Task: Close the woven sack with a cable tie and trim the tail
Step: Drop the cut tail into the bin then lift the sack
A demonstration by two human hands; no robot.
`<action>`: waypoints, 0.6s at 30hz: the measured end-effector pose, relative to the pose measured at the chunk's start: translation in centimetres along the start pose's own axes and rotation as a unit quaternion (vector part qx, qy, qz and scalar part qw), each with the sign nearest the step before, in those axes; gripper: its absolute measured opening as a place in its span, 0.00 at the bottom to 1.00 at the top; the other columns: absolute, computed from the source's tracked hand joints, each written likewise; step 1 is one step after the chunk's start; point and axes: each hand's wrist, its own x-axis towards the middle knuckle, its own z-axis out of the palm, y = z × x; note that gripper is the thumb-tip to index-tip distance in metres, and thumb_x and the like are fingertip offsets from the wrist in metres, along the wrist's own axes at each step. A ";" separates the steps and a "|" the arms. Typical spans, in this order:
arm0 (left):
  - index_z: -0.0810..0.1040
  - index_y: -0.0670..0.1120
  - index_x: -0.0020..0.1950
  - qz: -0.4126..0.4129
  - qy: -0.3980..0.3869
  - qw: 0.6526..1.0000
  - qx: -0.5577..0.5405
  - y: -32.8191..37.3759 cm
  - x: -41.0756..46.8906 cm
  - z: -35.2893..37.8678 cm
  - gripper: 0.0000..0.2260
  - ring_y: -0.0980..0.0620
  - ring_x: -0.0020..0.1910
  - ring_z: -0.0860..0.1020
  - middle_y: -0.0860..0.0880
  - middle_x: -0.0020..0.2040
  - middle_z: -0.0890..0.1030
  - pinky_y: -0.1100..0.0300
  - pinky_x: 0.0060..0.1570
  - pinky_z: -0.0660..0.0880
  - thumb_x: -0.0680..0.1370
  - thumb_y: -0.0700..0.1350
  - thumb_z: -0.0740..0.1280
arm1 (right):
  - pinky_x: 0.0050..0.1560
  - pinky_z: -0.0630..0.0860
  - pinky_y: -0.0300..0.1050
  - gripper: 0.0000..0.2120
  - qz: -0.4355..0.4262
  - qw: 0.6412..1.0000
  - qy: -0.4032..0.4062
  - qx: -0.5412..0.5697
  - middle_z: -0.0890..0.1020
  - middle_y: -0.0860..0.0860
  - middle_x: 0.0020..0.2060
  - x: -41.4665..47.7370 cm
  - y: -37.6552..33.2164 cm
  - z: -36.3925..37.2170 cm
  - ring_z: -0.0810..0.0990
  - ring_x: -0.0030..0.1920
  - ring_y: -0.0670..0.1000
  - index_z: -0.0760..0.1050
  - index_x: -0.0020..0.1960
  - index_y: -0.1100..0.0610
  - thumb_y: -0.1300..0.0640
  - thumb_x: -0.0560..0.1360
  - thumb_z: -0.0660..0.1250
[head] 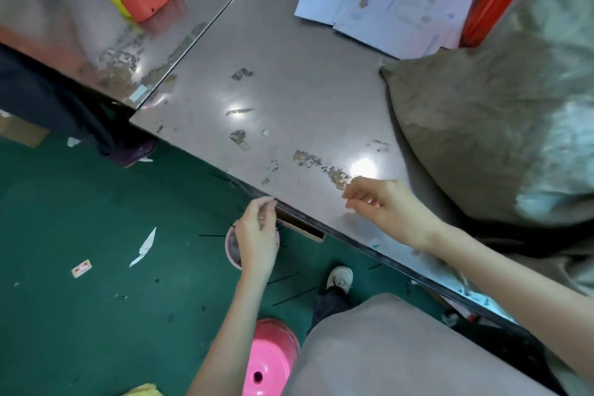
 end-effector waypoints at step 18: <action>0.78 0.46 0.57 0.346 -0.227 0.909 -0.054 20.4 -9.2 10.5 0.08 0.60 0.52 0.78 0.53 0.52 0.81 0.72 0.50 0.72 0.80 0.41 0.63 | 0.46 0.74 0.33 0.06 -0.048 0.906 0.419 -0.019 0.83 0.49 0.40 -14.9 3.5 -14.4 0.80 0.41 0.44 0.78 0.51 0.59 0.63 0.74 0.66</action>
